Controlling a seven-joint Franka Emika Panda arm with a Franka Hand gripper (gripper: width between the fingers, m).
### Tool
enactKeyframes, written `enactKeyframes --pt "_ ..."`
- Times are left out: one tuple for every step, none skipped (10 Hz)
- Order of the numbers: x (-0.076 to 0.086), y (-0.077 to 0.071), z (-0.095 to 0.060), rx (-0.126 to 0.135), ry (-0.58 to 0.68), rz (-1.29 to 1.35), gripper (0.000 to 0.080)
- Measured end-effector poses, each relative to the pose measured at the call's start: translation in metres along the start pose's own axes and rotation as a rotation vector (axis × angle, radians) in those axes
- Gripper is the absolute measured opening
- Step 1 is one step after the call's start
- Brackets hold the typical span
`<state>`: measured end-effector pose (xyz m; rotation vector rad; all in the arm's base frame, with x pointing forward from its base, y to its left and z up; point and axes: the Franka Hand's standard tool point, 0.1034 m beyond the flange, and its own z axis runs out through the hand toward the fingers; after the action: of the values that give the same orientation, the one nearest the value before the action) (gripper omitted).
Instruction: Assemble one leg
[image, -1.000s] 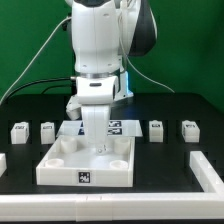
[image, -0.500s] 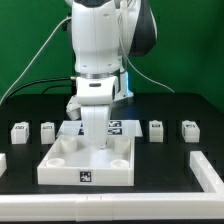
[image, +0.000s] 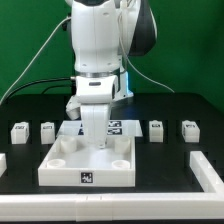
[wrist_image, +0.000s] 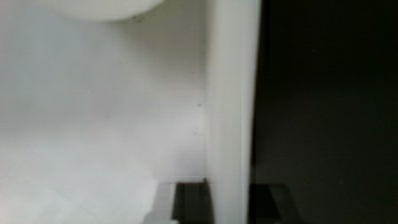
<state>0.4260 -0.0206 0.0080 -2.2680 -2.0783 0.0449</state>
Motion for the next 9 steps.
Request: enactKeyframes --pt "0.002 0.001 0.000 -0.001 0.000 -0.002 0.0063" --pt "0.013 0.007 -0.001 -0.008 -0.002 -0.013 0.0063" --pt "0.027 0.012 -0.001 -0.012 0.001 -0.028 0.0063" --pt "0.043 0.016 -0.001 -0.014 0.004 -0.037 0.0063" --pt "0.061 0.024 0.000 -0.017 0.009 -0.046 0.0063" --pt "0.077 0.034 -0.001 -0.018 0.014 -0.049 0.0063" --pt "0.092 0.046 -0.001 -0.027 0.023 -0.059 0.0063" --pt "0.099 0.053 -0.001 -0.035 0.030 -0.066 0.0063" --pt "0.102 0.059 -0.001 -0.040 0.033 -0.067 0.0063"
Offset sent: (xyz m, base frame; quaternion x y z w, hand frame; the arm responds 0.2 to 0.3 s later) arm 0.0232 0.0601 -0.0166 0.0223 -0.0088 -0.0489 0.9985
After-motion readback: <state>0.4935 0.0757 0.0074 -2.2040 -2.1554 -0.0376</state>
